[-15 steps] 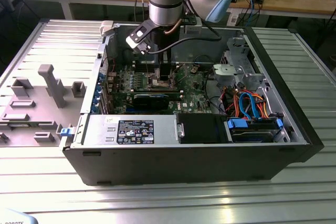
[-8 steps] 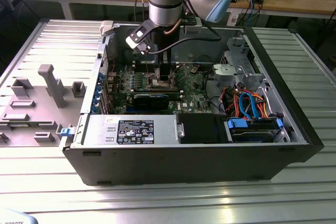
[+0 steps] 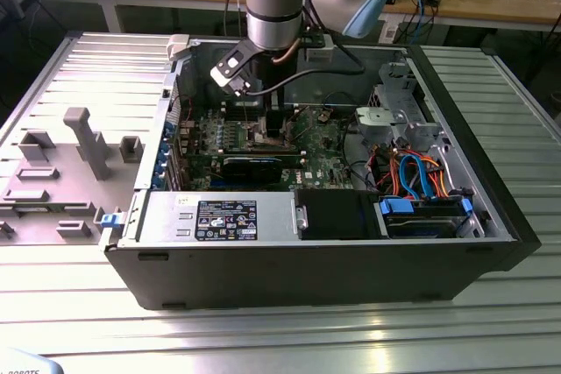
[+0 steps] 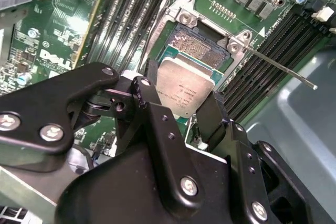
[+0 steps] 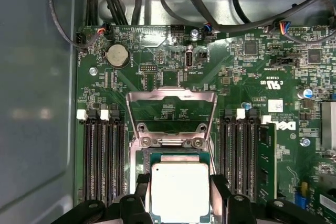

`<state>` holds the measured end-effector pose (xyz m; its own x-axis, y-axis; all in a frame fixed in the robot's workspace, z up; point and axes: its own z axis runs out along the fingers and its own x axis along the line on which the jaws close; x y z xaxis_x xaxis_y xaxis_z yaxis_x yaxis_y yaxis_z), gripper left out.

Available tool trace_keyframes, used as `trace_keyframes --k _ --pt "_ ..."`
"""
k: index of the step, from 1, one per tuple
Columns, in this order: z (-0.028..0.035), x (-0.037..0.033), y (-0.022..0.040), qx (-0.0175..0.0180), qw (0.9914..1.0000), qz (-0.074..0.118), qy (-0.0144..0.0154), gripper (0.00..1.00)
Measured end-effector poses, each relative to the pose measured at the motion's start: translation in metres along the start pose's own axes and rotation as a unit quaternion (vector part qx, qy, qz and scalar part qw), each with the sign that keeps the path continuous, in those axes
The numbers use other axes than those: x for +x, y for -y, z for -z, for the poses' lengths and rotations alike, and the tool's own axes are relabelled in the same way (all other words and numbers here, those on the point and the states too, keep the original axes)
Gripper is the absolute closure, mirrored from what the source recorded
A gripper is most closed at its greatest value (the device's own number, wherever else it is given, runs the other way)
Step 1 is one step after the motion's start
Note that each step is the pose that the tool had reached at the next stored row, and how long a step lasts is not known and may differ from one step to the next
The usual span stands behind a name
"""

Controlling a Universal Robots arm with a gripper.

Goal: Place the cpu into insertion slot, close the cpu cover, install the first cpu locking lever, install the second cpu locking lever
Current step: 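Place the cpu into insertion slot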

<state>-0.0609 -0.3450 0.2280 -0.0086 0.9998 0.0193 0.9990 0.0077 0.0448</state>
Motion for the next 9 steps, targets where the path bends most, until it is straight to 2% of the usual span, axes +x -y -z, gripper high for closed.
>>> trace_keyframes --k 1,3,9 --pt "-0.0017 0.0005 0.0021 -0.0043 0.99999 0.0 0.0 0.46" --pt "-0.0046 0.0013 0.0062 -0.0076 0.99997 0.0 0.0001 0.46" --pt "-0.0125 0.0031 0.0087 -0.0088 0.99996 0.0 0.0001 0.46"
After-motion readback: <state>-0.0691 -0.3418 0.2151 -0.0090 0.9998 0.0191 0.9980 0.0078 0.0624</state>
